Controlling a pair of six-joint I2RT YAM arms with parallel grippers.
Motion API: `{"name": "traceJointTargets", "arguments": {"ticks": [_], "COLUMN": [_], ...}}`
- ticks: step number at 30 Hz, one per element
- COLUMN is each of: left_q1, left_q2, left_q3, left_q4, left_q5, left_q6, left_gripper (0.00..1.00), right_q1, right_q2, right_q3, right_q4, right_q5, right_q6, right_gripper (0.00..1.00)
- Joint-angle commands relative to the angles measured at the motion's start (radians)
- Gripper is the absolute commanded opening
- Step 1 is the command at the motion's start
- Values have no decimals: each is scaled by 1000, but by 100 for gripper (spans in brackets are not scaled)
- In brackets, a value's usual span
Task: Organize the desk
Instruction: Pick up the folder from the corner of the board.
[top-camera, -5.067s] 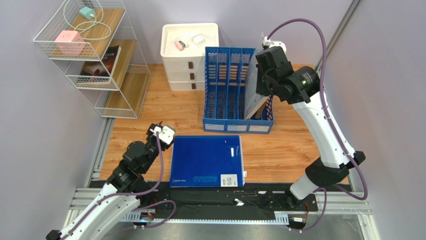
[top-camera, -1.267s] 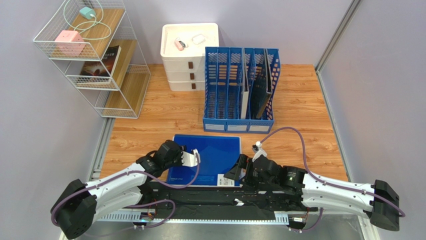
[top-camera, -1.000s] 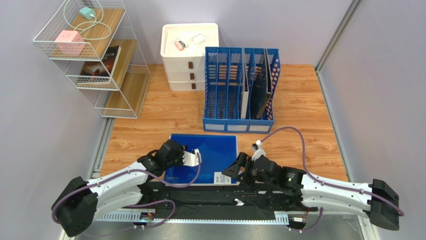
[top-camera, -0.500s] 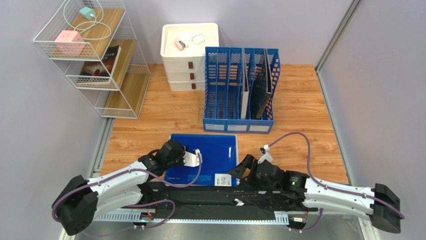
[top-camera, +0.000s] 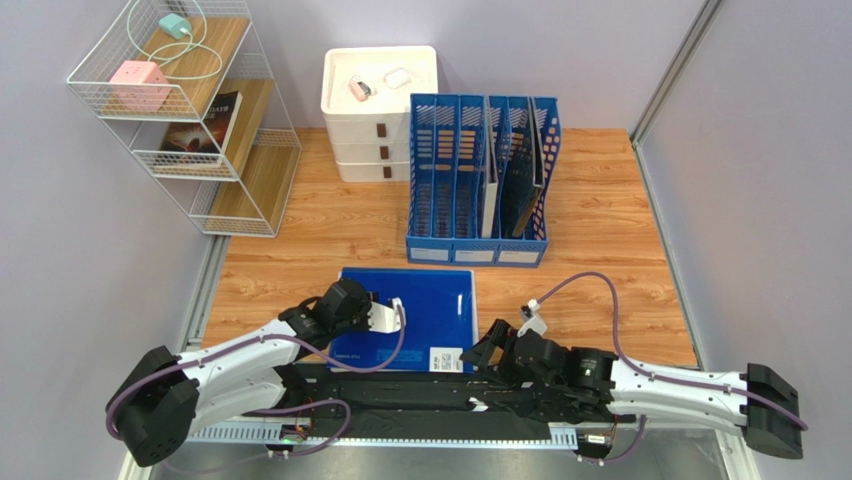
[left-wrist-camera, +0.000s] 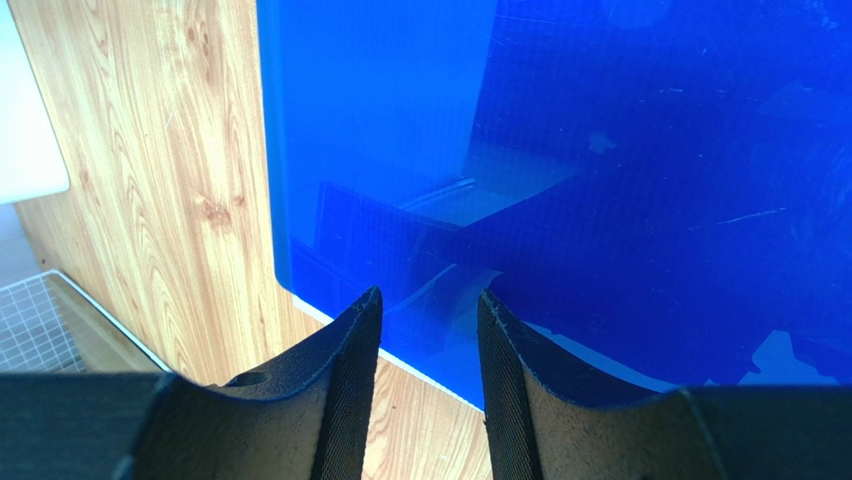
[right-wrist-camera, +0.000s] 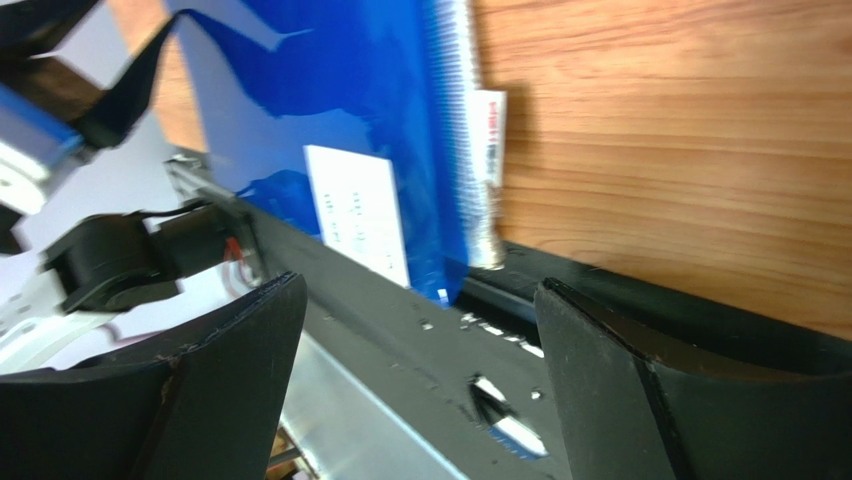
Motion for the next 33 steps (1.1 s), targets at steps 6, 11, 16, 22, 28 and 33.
{"name": "traceJointTargets", "arguments": {"ticks": [6,11,16,22,28,33], "left_q1": [-16,-18,-19,-19,-21,-44], "left_q2": [13,5,1,-13,-24,4], "left_q3": [28,24,17,12,18,32], "left_q4": [-45,-41,-34,-41,-49,-52], "left_q5": [42,45,47,48,63,60], "left_q6": [-29,-26,-26,-24,-27,-47], "left_gripper": [46,46,45,45,44,43], "right_q1": [6,7,7,9,67,130], "right_q2": [159,173,179,182,182,171], "right_q3": [43,36,52,29,62,150], "right_q4": [193,242,242,313,210,88], "right_q5": [49,37,44,41,32,82], "right_q6": [16,32,28,33,47,41], "right_gripper": [89,89,86,84,84,84]}}
